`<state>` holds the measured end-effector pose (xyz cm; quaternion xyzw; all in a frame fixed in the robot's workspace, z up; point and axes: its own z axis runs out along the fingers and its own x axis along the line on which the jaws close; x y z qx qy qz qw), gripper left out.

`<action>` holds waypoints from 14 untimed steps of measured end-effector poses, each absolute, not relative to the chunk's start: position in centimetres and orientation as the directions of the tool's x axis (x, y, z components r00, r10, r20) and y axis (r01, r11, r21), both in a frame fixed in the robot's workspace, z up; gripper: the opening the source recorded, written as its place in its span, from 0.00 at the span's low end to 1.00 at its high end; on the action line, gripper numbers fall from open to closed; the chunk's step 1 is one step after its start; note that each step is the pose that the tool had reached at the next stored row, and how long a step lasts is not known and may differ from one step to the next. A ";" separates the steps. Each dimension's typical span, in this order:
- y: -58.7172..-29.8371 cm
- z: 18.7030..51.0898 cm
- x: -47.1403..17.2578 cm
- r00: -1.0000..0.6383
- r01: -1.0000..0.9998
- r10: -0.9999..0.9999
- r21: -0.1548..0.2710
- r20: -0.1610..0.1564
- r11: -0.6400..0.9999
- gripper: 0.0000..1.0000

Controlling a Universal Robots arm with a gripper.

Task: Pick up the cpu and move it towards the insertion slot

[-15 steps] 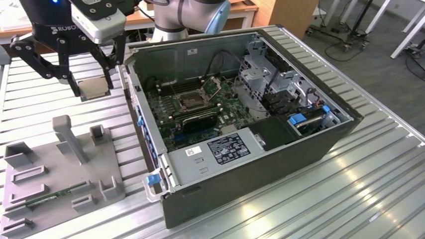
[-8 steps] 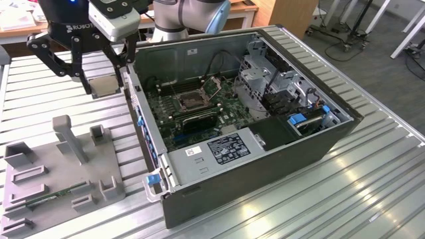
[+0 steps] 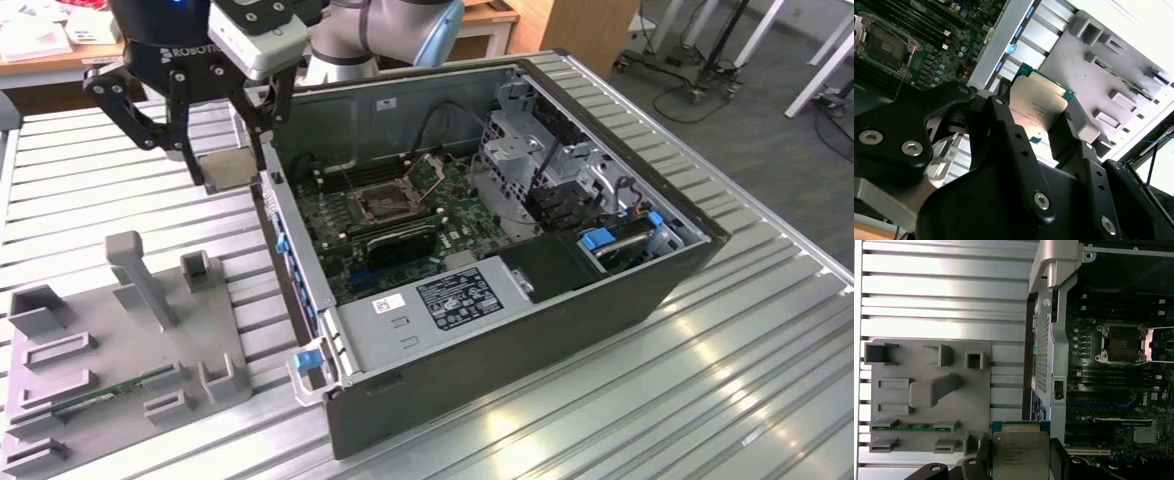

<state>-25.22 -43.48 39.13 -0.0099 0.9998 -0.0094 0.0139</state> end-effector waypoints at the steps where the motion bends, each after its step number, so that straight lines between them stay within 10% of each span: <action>1: -43.5 39.1 -25.0 -0.999 -0.020 -0.020 -0.019 -0.027 1.000 0.55; 14: -43.5 39.1 -23.0 -0.999 -0.020 -0.020 -0.019 -0.027 1.000 0.55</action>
